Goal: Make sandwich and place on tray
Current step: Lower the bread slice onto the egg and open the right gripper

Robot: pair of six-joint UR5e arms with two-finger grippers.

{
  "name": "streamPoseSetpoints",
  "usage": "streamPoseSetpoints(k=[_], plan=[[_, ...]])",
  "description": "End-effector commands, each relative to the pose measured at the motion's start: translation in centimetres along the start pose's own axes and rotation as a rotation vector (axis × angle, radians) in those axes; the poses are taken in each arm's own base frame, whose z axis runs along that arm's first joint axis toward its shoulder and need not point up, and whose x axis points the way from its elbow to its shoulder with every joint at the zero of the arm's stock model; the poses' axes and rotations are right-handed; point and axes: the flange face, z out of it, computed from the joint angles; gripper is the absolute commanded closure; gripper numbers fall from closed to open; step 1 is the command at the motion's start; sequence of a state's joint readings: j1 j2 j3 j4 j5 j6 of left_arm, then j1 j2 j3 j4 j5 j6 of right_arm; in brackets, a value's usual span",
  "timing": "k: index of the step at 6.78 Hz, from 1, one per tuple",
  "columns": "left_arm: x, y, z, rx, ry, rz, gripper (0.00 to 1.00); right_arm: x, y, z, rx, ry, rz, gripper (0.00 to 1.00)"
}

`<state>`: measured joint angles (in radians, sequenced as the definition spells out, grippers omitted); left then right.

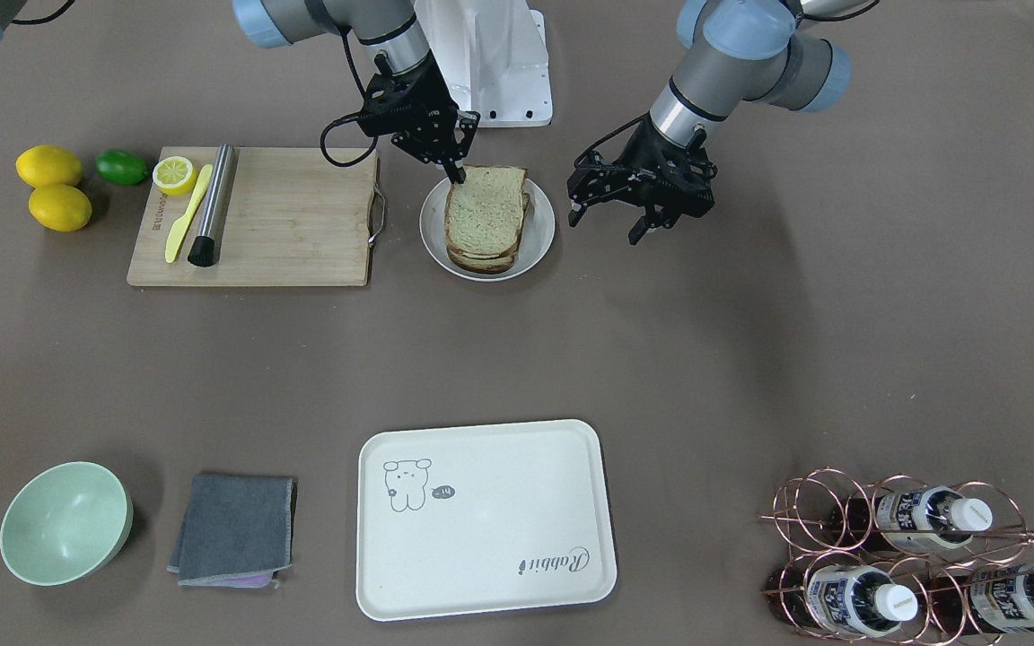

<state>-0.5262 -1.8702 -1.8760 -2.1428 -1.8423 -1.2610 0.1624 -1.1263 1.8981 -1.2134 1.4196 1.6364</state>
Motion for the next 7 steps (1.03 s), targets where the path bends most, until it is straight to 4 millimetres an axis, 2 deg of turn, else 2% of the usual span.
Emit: streamPoseSetpoints(k=[1, 3, 4, 5, 6, 7], plan=[[0.0, 0.1, 0.1, -0.002, -0.001, 0.000, 0.02, 0.0, 0.0, 0.3, 0.007, 0.004, -0.001, 1.00], [0.0, 0.1, 0.1, -0.002, -0.001, 0.000, 0.02, -1.3, -0.1, -0.3, 0.007, -0.020, 0.001, 1.00], [0.0, 0.1, 0.1, -0.002, -0.001, 0.000, 0.02, -1.4, -0.2, -0.6, 0.007, -0.027, 0.000, 0.58], [0.0, 0.1, 0.1, -0.003, -0.001, 0.000, 0.02, -1.2, -0.9, -0.7, 0.007, -0.025, -0.015, 0.01], [0.0, 0.1, 0.2, -0.004, -0.002, 0.000, 0.02, -1.4, -1.8, -1.8, 0.012, -0.041, -0.018, 0.00], [0.0, 0.1, 0.2, -0.004, -0.002, 0.000, 0.02, -0.9, -4.8, -2.9, -0.004, -0.044, 0.006, 0.00]])
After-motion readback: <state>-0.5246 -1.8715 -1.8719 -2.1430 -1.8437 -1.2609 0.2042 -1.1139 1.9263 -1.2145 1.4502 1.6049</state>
